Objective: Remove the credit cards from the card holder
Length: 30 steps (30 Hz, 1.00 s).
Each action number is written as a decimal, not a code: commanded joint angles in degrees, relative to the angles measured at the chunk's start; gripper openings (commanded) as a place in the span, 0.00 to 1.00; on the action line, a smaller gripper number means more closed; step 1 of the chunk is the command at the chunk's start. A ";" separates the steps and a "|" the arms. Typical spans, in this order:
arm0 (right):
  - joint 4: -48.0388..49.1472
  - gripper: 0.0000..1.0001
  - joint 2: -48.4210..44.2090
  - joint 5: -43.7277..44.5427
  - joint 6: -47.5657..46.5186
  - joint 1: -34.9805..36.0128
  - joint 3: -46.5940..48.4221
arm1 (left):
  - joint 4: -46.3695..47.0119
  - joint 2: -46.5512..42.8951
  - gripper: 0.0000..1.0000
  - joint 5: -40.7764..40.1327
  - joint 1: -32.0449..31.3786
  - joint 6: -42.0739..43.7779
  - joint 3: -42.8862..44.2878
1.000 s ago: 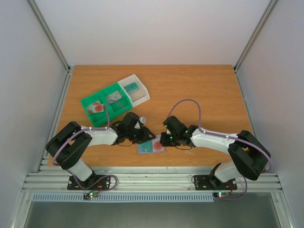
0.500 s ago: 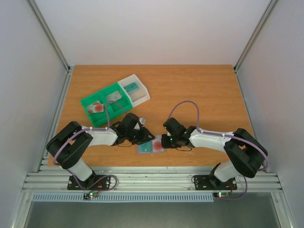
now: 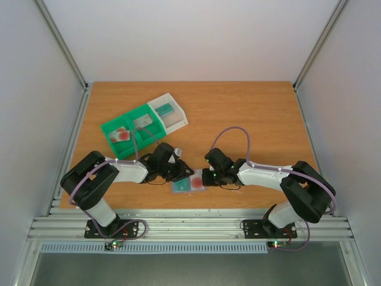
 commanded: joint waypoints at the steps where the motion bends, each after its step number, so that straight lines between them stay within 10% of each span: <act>1: 0.47 0.02 1.38 0.58 0.70 0.27 -1.47 | 2.29 1.49 0.29 -1.38 -0.40 -0.01 -1.15; 30: 3.46 0.01 1.80 -1.43 2.15 0.27 -3.47 | 6.09 2.08 0.21 -0.47 -0.38 -2.08 -1.88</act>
